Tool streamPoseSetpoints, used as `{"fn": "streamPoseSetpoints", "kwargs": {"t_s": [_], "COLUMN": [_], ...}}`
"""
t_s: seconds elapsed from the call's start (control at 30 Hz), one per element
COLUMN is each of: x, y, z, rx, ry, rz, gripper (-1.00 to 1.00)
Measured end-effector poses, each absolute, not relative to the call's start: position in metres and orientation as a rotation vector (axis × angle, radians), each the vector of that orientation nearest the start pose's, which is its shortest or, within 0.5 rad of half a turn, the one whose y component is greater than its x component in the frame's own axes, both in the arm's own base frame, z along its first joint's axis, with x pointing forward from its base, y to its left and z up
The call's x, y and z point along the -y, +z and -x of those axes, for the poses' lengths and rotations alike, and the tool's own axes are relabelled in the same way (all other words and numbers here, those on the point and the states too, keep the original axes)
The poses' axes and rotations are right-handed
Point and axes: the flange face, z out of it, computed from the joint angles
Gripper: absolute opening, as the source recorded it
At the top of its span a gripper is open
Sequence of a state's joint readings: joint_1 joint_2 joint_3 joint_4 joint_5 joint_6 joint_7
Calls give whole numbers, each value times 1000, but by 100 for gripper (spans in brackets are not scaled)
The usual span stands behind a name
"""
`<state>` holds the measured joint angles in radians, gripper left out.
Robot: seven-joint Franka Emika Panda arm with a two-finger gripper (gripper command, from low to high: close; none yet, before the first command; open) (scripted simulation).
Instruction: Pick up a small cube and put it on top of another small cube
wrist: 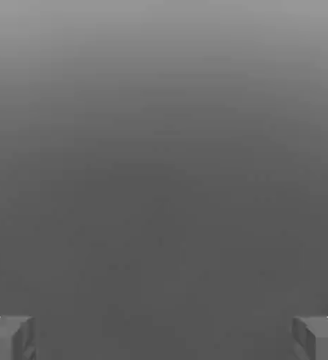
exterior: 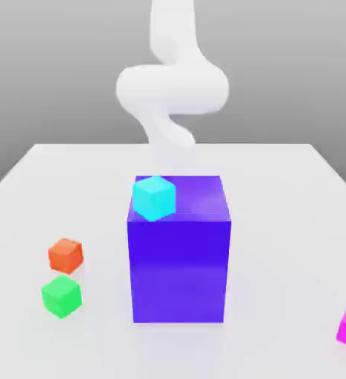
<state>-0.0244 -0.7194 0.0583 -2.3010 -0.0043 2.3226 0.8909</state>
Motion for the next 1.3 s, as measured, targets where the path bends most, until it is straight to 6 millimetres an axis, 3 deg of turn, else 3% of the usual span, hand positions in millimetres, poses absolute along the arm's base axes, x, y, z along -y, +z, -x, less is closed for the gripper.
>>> {"fn": "streamPoseSetpoints", "kwargs": {"t_s": [0.13, 0.3, 0.57, 0.87, 1.1, 1.27, 1.3], "x": [-55, -98, -169, -249, -305, -317, -317], "y": [632, 563, 442, 305, 211, 142, 132], "z": [-419, -458, -488, -471, -426, -414, -413], "rx": [-1253, -1406, -1629, -1858, -2048, -2089, -2090], "ry": [-855, -730, -528, -277, -52, 0, 0], "rz": [2465, 2473, 2464, 2425, 2362, 2343, 2344], "gripper": [0, 0, 0, 0, 0, 0, -100]}}
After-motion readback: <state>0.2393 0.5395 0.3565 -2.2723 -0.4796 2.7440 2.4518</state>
